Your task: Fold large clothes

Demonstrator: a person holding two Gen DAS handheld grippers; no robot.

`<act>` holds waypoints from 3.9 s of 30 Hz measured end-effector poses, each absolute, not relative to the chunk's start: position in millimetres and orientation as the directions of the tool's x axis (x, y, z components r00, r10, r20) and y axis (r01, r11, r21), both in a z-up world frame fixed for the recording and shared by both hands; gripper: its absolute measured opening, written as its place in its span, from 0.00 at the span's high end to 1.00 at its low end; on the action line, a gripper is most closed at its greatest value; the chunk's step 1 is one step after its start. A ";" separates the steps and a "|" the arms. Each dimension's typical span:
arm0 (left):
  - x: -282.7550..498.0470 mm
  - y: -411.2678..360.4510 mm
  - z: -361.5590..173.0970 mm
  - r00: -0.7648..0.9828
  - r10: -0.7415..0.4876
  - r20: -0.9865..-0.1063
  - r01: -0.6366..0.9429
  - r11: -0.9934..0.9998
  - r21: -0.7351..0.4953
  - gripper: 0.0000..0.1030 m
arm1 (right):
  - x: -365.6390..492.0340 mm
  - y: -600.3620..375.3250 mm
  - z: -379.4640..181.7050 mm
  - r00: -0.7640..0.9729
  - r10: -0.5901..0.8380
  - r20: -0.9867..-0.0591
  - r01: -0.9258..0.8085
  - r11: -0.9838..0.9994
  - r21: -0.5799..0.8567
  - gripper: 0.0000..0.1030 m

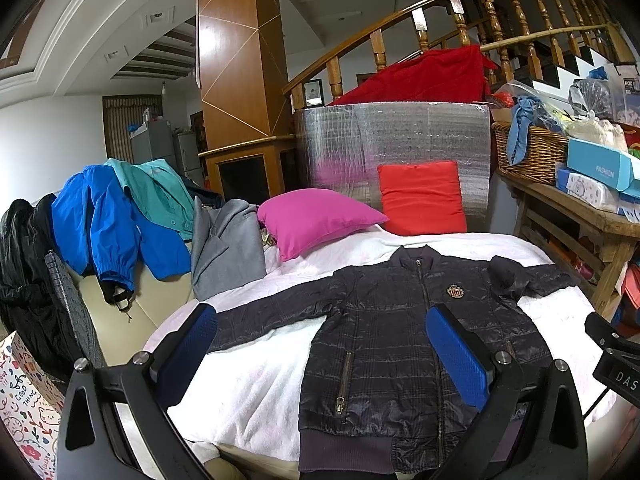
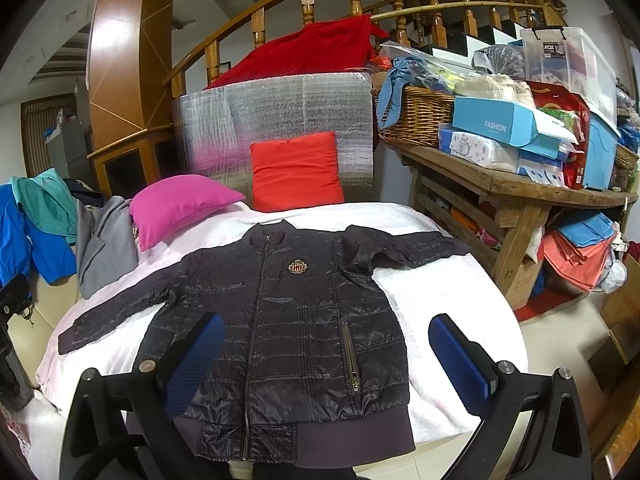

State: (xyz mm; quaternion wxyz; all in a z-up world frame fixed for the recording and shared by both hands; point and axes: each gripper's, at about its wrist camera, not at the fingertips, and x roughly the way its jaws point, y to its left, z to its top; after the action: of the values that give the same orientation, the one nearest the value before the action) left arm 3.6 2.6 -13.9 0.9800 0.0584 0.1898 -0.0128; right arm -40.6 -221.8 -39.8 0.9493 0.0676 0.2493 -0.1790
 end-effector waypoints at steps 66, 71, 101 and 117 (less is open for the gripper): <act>282.5 -109.5 -279.5 0.505 -0.046 -0.862 0.243 0.966 0.091 0.00 | 252.6 -713.5 -279.6 0.763 -0.164 -0.625 0.645 0.254 0.721 0.45; 283.2 -107.9 -288.9 0.503 -0.073 -0.861 0.244 0.968 0.060 0.00 | 261.9 -721.9 -283.9 0.750 -0.209 -0.628 0.661 0.257 0.705 0.76; 250.5 -58.3 -227.4 0.623 -0.085 -0.778 0.263 0.959 0.107 0.00 | 199.4 -641.0 -228.2 0.885 -0.028 -0.465 0.461 0.201 0.865 0.04; 254.4 -100.4 -223.2 0.646 -0.056 -0.761 0.292 0.939 0.179 0.00 | 271.1 -704.2 -268.3 0.864 -0.080 -0.497 0.502 0.068 0.862 0.66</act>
State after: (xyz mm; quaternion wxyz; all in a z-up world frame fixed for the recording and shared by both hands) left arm 254.4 -100.4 -223.2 0.8958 0.1444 0.4090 -0.0972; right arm 271.1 -704.2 -268.3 0.7126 0.6513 0.1618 -0.2044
